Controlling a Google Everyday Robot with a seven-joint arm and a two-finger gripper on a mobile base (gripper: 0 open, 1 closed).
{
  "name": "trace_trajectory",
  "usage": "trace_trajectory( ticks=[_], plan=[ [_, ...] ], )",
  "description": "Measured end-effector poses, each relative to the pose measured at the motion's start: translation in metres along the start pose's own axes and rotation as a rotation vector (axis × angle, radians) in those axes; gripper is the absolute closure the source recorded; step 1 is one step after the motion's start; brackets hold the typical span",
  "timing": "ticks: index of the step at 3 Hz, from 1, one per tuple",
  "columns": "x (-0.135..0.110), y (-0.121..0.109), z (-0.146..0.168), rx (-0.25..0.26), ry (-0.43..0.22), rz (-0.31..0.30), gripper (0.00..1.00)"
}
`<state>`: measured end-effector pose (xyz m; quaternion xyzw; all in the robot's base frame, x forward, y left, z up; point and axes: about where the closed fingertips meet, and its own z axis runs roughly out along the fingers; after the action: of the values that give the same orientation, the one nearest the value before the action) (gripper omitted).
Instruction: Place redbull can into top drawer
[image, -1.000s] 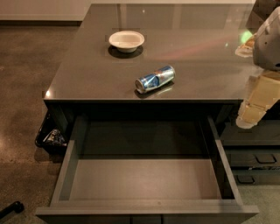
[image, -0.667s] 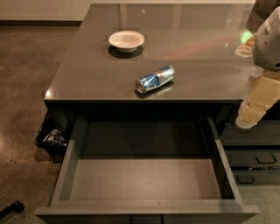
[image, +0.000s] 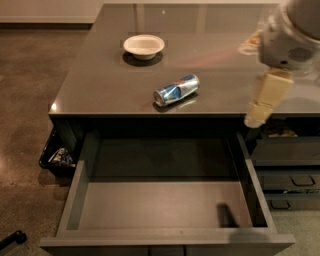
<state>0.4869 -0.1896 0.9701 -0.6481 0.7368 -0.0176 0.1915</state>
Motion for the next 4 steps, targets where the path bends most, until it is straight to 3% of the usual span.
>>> trace_trajectory(
  ticks=[1, 2, 4],
  plan=[
    [-0.025, -0.05, 0.038, -0.015, -0.096, -0.104, 0.0],
    [-0.025, -0.05, 0.038, -0.015, -0.096, -0.104, 0.0],
    [-0.05, -0.1, 0.093, -0.05, -0.185, -0.198, 0.0]
  ],
)
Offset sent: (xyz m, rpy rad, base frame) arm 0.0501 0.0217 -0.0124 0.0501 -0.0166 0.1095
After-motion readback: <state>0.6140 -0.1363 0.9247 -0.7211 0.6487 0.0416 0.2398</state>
